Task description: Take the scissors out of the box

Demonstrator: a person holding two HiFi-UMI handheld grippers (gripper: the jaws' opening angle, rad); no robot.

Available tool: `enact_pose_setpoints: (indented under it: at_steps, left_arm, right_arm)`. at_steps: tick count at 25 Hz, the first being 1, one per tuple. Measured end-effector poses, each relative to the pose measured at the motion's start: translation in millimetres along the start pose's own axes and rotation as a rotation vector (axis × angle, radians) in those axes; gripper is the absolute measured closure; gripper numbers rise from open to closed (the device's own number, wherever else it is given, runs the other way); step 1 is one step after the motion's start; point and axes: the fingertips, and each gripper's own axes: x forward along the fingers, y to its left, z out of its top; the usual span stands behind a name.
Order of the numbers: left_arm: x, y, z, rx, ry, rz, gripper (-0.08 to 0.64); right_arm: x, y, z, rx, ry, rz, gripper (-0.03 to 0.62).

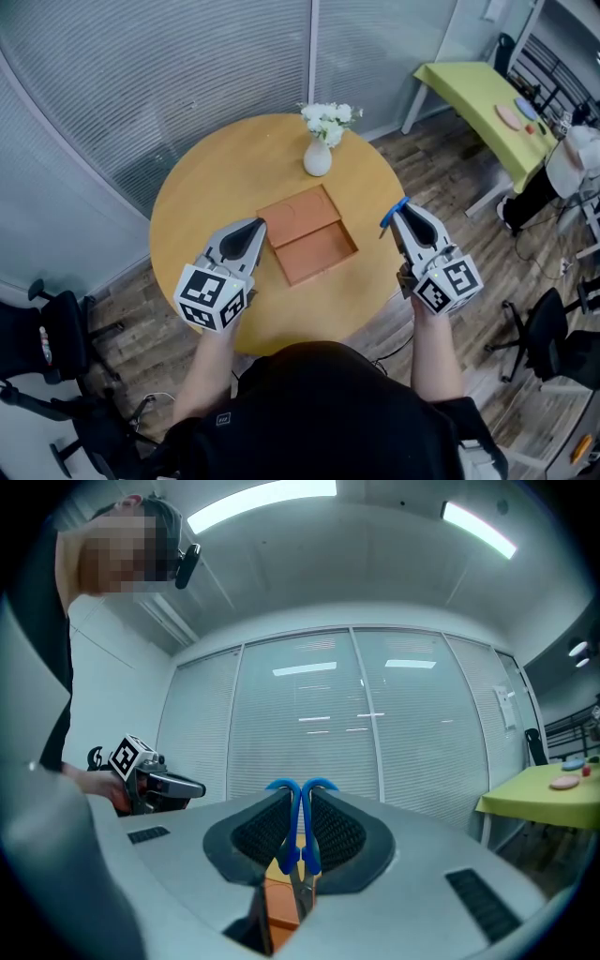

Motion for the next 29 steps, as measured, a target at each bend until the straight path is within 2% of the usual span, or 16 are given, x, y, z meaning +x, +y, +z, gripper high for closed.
enact_pose_setpoints:
  at_steps: [29]
  left_arm:
    - [-1, 10, -6, -0.018, 0.007, -0.009, 0.545]
  right_arm:
    - [13, 12, -4, 0.009, 0.018, 0.018, 0.509]
